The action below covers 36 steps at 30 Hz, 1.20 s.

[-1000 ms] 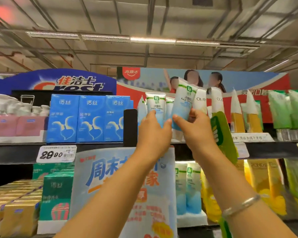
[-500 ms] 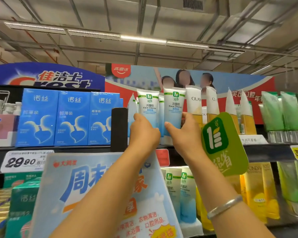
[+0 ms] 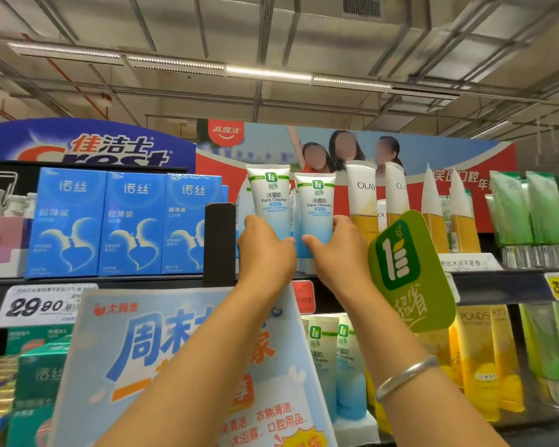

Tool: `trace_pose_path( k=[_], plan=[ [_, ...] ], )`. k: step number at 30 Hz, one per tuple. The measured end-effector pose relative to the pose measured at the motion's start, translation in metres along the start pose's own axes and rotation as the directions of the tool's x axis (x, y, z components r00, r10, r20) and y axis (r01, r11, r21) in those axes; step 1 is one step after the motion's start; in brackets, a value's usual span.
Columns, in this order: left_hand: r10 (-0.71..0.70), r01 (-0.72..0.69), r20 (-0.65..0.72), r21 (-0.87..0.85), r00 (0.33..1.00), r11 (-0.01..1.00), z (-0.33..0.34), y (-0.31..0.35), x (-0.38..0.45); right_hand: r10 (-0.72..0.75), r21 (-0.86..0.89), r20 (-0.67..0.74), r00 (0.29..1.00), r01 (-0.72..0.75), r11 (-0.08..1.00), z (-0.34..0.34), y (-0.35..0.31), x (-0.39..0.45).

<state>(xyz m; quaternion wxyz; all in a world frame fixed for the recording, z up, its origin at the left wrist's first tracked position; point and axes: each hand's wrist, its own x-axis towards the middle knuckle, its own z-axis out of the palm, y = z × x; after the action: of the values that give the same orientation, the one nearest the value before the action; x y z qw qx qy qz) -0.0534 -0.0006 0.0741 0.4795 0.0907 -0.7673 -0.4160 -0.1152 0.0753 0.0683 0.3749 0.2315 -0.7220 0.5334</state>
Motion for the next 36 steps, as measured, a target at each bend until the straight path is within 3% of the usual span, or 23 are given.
trace_pose_path(
  k=[9,15,22,29,32,36],
  plan=[
    [0.192,-0.192,-0.004,-0.031,0.981,0.981,-0.022,0.023,-0.007,-0.009,-0.042,-0.017,1.0,0.008,0.999,0.0,-0.002,-0.002],
    [0.313,-0.307,0.027,-0.124,0.949,0.943,-0.052,0.04,-0.031,-0.132,0.106,-0.082,0.988,0.141,0.984,-0.02,-0.02,-0.019],
    [0.224,-0.154,0.177,-0.342,0.958,0.927,-0.079,0.025,-0.079,-0.223,0.36,-0.029,0.974,0.219,0.907,-0.06,-0.045,-0.064],
    [0.185,-0.07,0.258,-0.398,0.948,0.915,-0.08,0.01,-0.128,-0.164,0.576,0.162,0.973,0.041,0.816,-0.082,-0.045,-0.117],
    [0.181,-0.034,0.293,-0.444,0.939,0.895,-0.075,0.004,-0.148,-0.141,0.688,0.219,0.965,-0.051,0.724,-0.091,-0.038,-0.136],
    [0.141,0.049,0.364,-0.465,0.921,0.884,-0.067,-0.01,-0.177,-0.053,0.71,0.32,0.946,-0.202,0.675,-0.107,-0.02,-0.161]
  ],
)
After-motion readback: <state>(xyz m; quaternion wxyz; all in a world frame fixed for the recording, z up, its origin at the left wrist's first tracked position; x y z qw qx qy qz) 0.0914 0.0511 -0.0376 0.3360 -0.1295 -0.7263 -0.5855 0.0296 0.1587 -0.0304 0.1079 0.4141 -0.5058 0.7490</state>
